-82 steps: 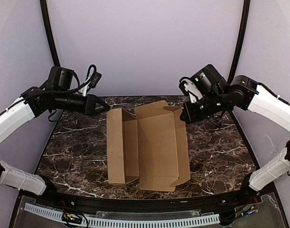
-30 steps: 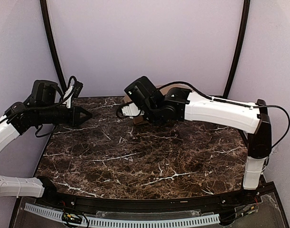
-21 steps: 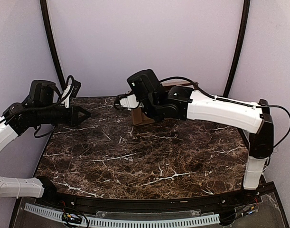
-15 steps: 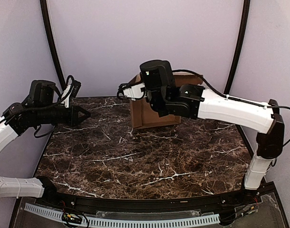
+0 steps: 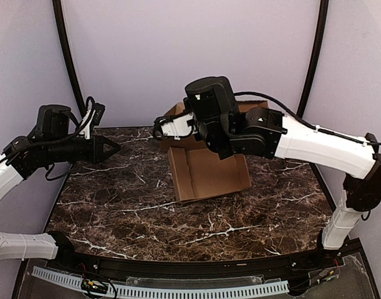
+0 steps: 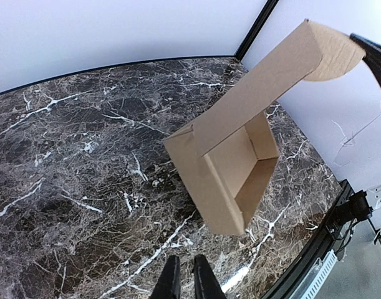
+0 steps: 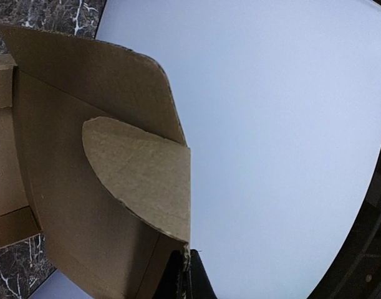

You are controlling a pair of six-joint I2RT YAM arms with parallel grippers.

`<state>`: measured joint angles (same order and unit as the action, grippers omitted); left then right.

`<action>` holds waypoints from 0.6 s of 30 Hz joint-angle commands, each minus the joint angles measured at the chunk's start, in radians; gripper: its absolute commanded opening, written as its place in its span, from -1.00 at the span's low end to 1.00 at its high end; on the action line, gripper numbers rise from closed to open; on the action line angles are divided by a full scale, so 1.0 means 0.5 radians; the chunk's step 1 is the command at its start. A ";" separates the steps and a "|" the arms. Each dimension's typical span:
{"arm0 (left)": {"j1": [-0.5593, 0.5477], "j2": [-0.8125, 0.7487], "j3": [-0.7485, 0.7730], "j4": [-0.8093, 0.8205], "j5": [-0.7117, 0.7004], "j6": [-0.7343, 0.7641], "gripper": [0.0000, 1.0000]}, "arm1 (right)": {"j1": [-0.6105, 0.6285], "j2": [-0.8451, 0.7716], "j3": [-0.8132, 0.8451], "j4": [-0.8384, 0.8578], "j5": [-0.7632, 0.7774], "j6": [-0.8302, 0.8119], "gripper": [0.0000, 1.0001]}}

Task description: Fold the paper box

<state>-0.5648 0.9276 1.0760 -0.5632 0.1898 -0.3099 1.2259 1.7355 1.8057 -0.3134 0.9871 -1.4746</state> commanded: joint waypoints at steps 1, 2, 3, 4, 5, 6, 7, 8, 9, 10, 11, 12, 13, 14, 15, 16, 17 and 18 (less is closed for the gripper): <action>0.001 -0.063 -0.063 0.040 0.045 -0.077 -0.84 | 0.017 0.033 -0.107 -0.273 -0.051 0.294 -1.00; 0.001 -0.068 -0.074 0.039 0.044 -0.087 -0.84 | 0.017 0.062 -0.125 -0.333 -0.066 0.426 -1.00; 0.001 -0.077 -0.081 0.039 0.048 -0.095 -0.84 | 0.016 0.084 -0.132 -0.389 -0.086 0.518 -1.00; 0.001 -0.081 -0.093 0.040 0.050 -0.098 -0.85 | 0.015 0.102 -0.148 -0.412 -0.104 0.597 -1.00; 0.001 -0.086 -0.101 0.043 0.055 -0.104 -0.85 | 0.017 0.114 -0.166 -0.418 -0.123 0.656 -1.00; 0.001 -0.086 -0.114 0.043 0.057 -0.107 -0.85 | 0.017 0.126 -0.189 -0.421 -0.138 0.699 -1.00; 0.001 -0.081 -0.119 0.042 0.072 -0.111 -0.85 | 0.017 0.139 -0.205 -0.421 -0.147 0.735 -1.00; 0.001 -0.075 -0.130 0.040 0.081 -0.112 -0.85 | 0.017 0.155 -0.213 -0.420 -0.153 0.765 -1.00; 0.001 -0.064 -0.135 0.036 0.094 -0.117 -0.85 | 0.017 0.169 -0.217 -0.422 -0.163 0.791 -1.00; 0.001 -0.055 -0.150 0.035 0.099 -0.121 -0.85 | 0.018 0.175 -0.219 -0.424 -0.174 0.814 -1.00; 0.001 -0.050 -0.159 0.038 0.110 -0.132 -0.85 | 0.016 0.182 -0.220 -0.423 -0.178 0.836 -0.92; 0.001 -0.047 -0.176 0.041 0.127 -0.137 -0.85 | 0.015 0.185 -0.220 -0.426 -0.186 0.856 -0.85; 0.001 -0.046 -0.195 0.050 0.135 -0.146 -0.85 | 0.013 0.181 -0.226 -0.424 -0.199 0.870 -0.78; 0.001 -0.041 -0.204 0.062 0.149 -0.151 -0.85 | 0.012 0.176 -0.230 -0.423 -0.211 0.884 -0.71; 0.001 -0.039 -0.221 0.068 0.158 -0.163 -0.85 | 0.010 0.173 -0.236 -0.425 -0.217 0.894 -0.65; 0.001 -0.031 -0.231 0.080 0.178 -0.169 -0.85 | 0.007 0.169 -0.243 -0.425 -0.219 0.904 -0.58; 0.001 -0.026 -0.247 0.088 0.191 -0.179 -0.85 | 0.008 0.165 -0.248 -0.424 -0.216 0.911 -0.50; 0.001 -0.014 -0.255 0.108 0.211 -0.186 -0.85 | 0.007 0.155 -0.254 -0.423 -0.219 0.917 -0.40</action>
<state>-0.5648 0.9085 0.9752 -0.5388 0.2508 -0.3794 1.2301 1.8343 1.6917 -0.5327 0.8925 -1.0752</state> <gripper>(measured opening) 0.074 0.234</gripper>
